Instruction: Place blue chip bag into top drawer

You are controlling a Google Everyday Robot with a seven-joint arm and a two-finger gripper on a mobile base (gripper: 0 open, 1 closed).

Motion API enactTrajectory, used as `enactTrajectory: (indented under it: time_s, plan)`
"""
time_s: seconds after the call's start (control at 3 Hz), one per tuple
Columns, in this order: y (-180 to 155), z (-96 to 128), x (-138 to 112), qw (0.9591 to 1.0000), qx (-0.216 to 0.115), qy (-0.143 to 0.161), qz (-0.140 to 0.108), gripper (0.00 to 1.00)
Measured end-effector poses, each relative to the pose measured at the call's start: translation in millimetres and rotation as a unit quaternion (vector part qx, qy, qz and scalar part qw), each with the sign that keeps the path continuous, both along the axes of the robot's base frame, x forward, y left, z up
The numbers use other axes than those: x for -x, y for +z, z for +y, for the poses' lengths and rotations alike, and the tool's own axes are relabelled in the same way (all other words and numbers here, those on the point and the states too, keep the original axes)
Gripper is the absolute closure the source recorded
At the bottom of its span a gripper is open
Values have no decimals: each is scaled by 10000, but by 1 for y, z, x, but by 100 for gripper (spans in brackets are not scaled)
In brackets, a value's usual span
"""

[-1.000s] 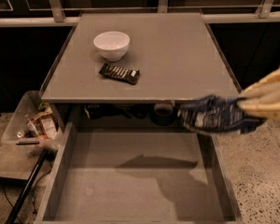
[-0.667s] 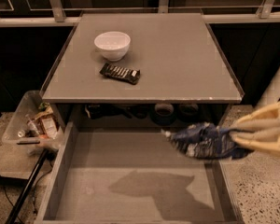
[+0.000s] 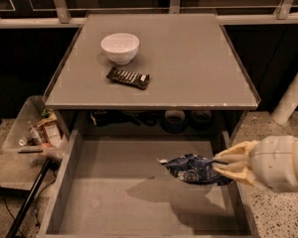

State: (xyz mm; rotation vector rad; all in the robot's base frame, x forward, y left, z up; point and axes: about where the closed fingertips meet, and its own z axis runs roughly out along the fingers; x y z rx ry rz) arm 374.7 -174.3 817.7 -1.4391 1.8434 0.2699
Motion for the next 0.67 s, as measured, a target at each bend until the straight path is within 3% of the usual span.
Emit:
enactTrajectory:
  time_s: [0.33, 0.67]
  plan:
    - [-61, 15, -23, 9988, 150, -103, 450, 100]
    - [-89, 22, -41, 9966, 155, -511, 633, 100]
